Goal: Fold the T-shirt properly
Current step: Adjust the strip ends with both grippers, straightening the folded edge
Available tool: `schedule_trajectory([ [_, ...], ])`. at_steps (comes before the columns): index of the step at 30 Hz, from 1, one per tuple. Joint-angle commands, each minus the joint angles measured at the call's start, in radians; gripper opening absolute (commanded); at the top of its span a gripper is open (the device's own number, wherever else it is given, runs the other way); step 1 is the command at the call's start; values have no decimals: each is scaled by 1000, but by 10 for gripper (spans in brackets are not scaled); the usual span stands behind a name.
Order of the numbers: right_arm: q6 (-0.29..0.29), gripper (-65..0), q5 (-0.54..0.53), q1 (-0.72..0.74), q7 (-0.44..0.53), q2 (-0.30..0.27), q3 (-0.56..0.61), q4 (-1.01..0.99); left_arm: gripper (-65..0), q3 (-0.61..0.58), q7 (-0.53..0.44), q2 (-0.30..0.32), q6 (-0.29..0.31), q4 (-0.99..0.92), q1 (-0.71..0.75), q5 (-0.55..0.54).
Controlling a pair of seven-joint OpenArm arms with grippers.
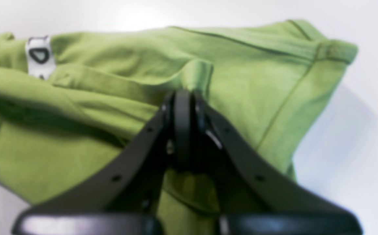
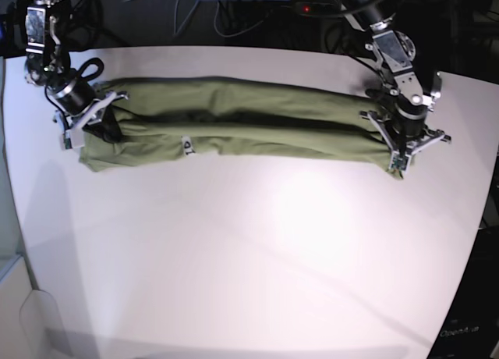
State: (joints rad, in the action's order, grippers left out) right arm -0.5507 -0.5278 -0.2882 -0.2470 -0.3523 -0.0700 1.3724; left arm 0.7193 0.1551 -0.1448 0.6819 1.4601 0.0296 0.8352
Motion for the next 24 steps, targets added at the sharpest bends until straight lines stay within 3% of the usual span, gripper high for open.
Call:
schedule_trajectory([
  [1,-1,-646,8,2,-10,-15,-6,6,-630,-5,2,-2,16,29,-6,2],
  [14,-1,-646,8,2,-10,-14,-9,3,-630,1,1,66,16,89,43,-1],
  [24,-1,-646,8,2,-10,-11,-7,3,-630,0,1,58,16,233,76,-38],
])
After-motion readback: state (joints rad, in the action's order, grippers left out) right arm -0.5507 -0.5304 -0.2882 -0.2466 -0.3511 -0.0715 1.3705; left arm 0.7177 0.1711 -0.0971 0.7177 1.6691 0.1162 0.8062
